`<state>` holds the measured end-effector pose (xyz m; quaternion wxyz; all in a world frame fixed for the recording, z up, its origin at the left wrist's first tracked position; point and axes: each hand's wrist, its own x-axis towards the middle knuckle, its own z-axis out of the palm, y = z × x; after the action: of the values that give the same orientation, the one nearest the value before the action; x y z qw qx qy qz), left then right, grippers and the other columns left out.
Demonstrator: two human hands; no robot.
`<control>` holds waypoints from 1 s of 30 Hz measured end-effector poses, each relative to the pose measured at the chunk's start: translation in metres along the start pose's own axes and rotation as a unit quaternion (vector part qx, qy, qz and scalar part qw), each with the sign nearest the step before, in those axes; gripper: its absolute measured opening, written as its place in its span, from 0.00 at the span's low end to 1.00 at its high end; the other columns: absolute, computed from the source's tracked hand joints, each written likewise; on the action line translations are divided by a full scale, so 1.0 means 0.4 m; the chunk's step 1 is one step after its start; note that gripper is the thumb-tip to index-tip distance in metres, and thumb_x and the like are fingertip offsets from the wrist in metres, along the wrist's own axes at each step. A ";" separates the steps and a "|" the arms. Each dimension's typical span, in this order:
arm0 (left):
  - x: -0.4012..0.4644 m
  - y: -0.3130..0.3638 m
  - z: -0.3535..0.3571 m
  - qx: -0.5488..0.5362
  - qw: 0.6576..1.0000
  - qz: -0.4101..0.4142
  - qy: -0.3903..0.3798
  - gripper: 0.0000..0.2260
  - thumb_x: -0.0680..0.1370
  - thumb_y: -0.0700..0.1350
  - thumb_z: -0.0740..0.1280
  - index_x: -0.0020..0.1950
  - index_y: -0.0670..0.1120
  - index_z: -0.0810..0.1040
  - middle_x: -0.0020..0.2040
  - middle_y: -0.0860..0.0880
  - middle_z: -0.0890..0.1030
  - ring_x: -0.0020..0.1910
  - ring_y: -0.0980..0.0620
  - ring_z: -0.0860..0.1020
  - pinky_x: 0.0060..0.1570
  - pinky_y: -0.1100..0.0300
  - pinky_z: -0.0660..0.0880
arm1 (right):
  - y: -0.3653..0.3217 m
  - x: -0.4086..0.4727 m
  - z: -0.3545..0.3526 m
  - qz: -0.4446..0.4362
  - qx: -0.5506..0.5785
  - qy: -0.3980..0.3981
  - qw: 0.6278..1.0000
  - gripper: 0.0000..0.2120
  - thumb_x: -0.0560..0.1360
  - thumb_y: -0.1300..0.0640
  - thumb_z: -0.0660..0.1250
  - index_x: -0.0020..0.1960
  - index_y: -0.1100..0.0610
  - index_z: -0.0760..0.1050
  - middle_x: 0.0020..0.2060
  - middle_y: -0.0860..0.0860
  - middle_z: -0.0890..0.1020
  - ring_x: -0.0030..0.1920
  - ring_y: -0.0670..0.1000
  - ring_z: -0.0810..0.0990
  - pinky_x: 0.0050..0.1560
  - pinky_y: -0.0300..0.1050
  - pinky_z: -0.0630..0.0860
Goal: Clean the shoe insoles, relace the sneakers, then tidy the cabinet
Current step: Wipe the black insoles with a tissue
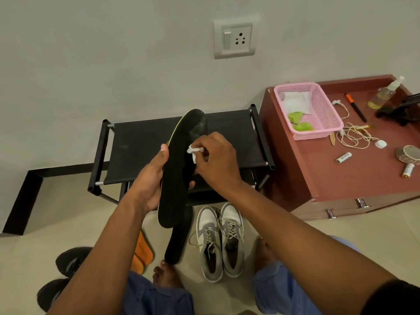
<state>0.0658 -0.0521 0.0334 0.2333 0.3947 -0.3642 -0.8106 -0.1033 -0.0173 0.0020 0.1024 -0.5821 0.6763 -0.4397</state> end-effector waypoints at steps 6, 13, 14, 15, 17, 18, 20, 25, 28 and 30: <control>-0.003 -0.007 0.012 0.001 0.998 -0.021 -0.058 0.22 0.85 0.60 0.55 0.71 0.52 0.77 0.70 0.37 0.78 0.68 0.35 0.77 0.56 0.44 0.80 | 0.029 0.036 -0.041 0.034 -0.020 0.080 0.996 0.04 0.78 0.60 0.70 0.50 0.54 0.83 0.45 0.49 0.80 0.43 0.45 0.77 0.42 0.28 0.68; 0.006 -0.011 0.004 -0.002 0.992 -0.065 -0.109 0.25 0.84 0.61 0.57 0.79 0.52 0.67 0.70 0.32 0.75 0.54 0.38 0.84 0.48 0.47 0.83 | 0.062 0.065 -0.075 0.045 -0.011 0.141 0.989 0.05 0.78 0.59 0.71 0.52 0.53 0.84 0.47 0.49 0.81 0.46 0.45 0.79 0.47 0.42 0.79; 0.008 -0.012 0.002 -0.004 0.992 -0.069 -0.110 0.26 0.84 0.61 0.57 0.79 0.51 0.67 0.70 0.32 0.75 0.56 0.37 0.84 0.49 0.47 0.83 | 0.063 0.065 -0.074 0.041 -0.006 0.141 0.989 0.05 0.78 0.60 0.71 0.52 0.53 0.84 0.48 0.49 0.82 0.47 0.45 0.80 0.47 0.43 0.79; 0.010 -0.014 0.000 -0.006 0.991 -0.071 -0.112 0.26 0.84 0.61 0.57 0.79 0.51 0.66 0.71 0.32 0.74 0.58 0.37 0.83 0.50 0.47 0.83 | 0.064 0.063 -0.071 0.037 -0.002 0.139 0.990 0.06 0.78 0.60 0.71 0.52 0.53 0.84 0.48 0.49 0.82 0.47 0.45 0.80 0.47 0.43 0.80; 0.010 -0.015 -0.002 -0.009 0.991 -0.073 -0.112 0.26 0.84 0.61 0.57 0.80 0.52 0.66 0.72 0.33 0.74 0.62 0.36 0.81 0.52 0.46 0.83 | 0.064 0.059 -0.062 0.033 0.003 0.132 0.991 0.06 0.78 0.61 0.71 0.52 0.54 0.84 0.48 0.49 0.83 0.48 0.45 0.80 0.47 0.43 0.80; 0.011 -0.015 -0.002 -0.008 0.992 -0.071 -0.107 0.25 0.84 0.61 0.57 0.79 0.52 0.66 0.72 0.34 0.74 0.62 0.36 0.81 0.52 0.46 0.83 | 0.061 0.056 -0.057 0.030 0.006 0.127 0.991 0.06 0.78 0.61 0.71 0.52 0.55 0.84 0.48 0.50 0.83 0.48 0.44 0.80 0.47 0.42 0.80; 0.008 -0.013 0.003 0.001 0.994 -0.059 -0.091 0.25 0.85 0.61 0.56 0.79 0.52 0.67 0.71 0.35 0.76 0.62 0.37 0.81 0.52 0.47 0.83 | 0.054 0.050 -0.048 0.023 0.015 0.120 0.992 0.06 0.77 0.62 0.71 0.52 0.56 0.85 0.48 0.50 0.83 0.47 0.44 0.81 0.47 0.40 0.79; 0.000 -0.007 0.013 0.030 0.999 -0.026 -0.024 0.25 0.85 0.61 0.54 0.75 0.49 0.73 0.67 0.39 0.80 0.63 0.39 0.81 0.56 0.45 0.79 | 0.021 0.021 -0.020 -0.009 0.039 0.063 0.997 0.05 0.77 0.62 0.72 0.52 0.56 0.85 0.47 0.49 0.83 0.47 0.44 0.81 0.47 0.40 0.80; -0.002 -0.008 0.019 0.027 0.999 -0.011 0.027 0.25 0.84 0.62 0.55 0.70 0.47 0.78 0.62 0.40 0.83 0.56 0.43 0.84 0.53 0.47 0.82 | -0.002 -0.003 0.003 -0.044 0.048 0.007 0.998 0.05 0.77 0.61 0.73 0.53 0.57 0.85 0.48 0.50 0.84 0.49 0.45 0.81 0.49 0.41 0.80; -0.003 -0.006 0.022 0.020 0.998 -0.003 0.057 0.25 0.84 0.62 0.54 0.67 0.47 0.80 0.59 0.41 0.85 0.54 0.44 0.86 0.47 0.51 0.84 | -0.020 -0.020 0.017 -0.071 0.054 -0.027 0.996 0.06 0.77 0.60 0.73 0.53 0.57 0.85 0.48 0.51 0.84 0.48 0.46 0.82 0.50 0.40 0.80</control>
<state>0.0591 -0.0463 0.0356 0.2432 0.4460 -0.3653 -0.7801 -0.0908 -0.0131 0.0009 0.1205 -0.6339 0.6055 -0.4659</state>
